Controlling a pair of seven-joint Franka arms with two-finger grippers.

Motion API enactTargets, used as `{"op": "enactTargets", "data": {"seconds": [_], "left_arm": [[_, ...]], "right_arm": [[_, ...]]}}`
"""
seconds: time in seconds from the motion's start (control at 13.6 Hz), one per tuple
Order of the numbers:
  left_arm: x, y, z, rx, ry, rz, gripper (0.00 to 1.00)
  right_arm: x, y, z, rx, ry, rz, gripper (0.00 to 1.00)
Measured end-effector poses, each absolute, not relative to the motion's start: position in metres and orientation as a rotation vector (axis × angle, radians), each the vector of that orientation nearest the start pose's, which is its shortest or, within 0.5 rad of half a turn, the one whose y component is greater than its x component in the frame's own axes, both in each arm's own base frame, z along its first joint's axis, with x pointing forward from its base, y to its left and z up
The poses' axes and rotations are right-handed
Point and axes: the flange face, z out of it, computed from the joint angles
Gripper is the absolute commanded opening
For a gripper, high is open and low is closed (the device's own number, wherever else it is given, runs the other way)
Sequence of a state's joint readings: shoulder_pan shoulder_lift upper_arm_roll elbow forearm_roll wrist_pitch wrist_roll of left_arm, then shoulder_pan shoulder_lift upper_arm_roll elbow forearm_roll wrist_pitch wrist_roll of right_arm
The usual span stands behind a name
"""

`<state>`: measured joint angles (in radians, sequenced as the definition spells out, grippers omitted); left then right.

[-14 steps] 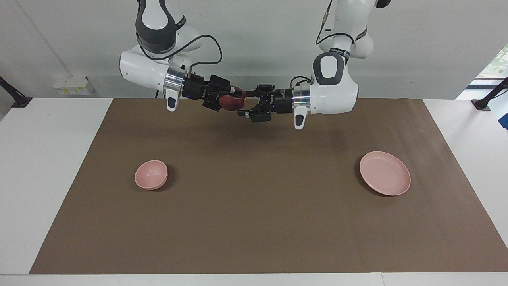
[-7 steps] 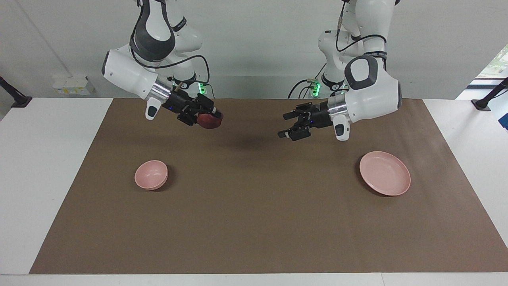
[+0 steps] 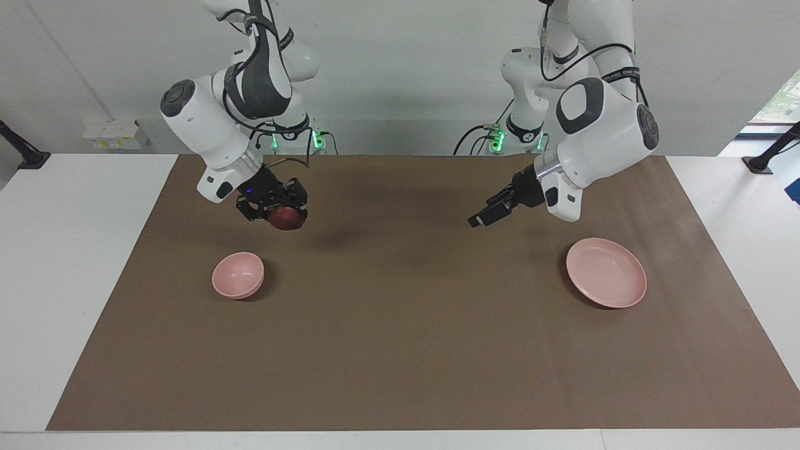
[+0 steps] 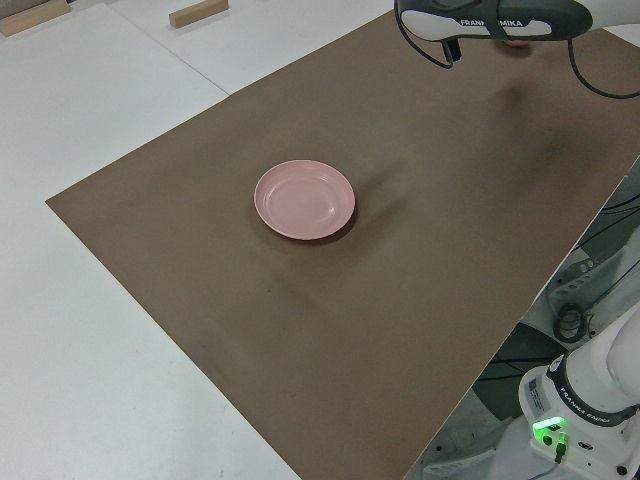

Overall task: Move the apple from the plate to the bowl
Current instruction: 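Carry the apple toward the bowl while the left gripper withdraws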

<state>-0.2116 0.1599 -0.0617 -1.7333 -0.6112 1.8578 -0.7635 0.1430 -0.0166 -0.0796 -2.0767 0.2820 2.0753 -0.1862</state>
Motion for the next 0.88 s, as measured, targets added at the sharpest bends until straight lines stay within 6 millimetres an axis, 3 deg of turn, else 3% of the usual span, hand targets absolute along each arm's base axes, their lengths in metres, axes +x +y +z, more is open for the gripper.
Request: {"op": "enactTargets", "data": {"seconds": [0.22, 0.59, 0.88], "left_arm": [[0.586, -0.175, 0.495, -3.401, -0.878, 0.348, 1.0], [0.597, -0.152, 0.513, -3.322, -0.403, 0.058, 1.0], [0.605, -0.095, 0.53, -3.282, -0.016, -0.052, 1.0]], "right_arm": [[0.557, 0.032, 0.421, -3.046, -0.282, -0.086, 0.0], [0.581, 0.021, 0.403, -3.216, -0.481, -0.075, 0.0], [0.59, 0.007, 0.381, -3.244, -0.485, -0.058, 0.0]]}}
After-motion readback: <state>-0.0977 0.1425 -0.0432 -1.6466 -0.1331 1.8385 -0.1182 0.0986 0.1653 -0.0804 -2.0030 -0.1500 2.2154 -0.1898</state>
